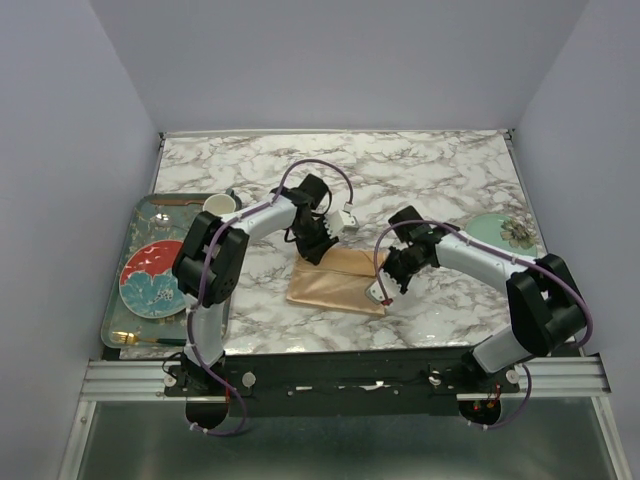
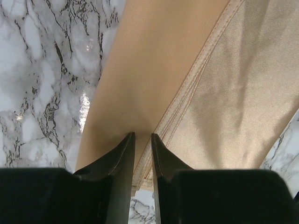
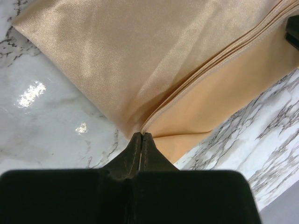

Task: Fold the napkin into a case and place the utensils inside
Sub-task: Fold the lower triangle-folded napkin at the center of the board.

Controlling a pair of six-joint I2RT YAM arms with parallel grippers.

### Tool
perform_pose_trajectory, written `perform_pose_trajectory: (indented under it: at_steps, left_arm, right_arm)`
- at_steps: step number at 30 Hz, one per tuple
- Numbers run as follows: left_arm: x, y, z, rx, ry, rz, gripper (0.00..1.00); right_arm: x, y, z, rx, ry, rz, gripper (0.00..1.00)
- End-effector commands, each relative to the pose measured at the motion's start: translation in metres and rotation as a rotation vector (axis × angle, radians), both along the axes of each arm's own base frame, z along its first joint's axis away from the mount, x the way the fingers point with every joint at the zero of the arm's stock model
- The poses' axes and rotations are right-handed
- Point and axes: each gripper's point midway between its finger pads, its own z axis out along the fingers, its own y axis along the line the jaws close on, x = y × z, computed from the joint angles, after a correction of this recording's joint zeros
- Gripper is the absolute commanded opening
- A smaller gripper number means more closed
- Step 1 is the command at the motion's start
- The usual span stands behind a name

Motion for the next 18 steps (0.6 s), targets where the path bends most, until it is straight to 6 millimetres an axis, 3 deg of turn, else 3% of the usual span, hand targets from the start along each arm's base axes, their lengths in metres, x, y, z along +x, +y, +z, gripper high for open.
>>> perform_pose_trajectory:
  at_steps: [1,5,8,13,18]
  left_arm:
    - [0.0,-0.008,0.033,-0.065,-0.033,0.02,0.3]
    - [0.001,-0.015,0.044,-0.1,-0.026,0.042,0.31]
    - [0.003,-0.019,0.042,-0.104,-0.013,0.057,0.31]
    - [0.005,-0.019,0.025,-0.077,0.027,0.094,0.31]
    - [-0.002,-0.008,0.001,-0.009,0.062,0.109,0.27]
  right_arm:
    - [-0.015,0.003,0.005,0.018,0.019,0.105,0.01]
    - [-0.019,-0.001,-0.007,-0.007,0.021,0.137,0.01]
    - [-0.018,-0.004,-0.016,-0.031,0.019,0.144,0.01]
    - [-0.013,-0.003,-0.024,-0.045,0.022,0.142,0.01]
    - [-0.013,-0.003,-0.024,-0.047,0.016,0.151,0.01]
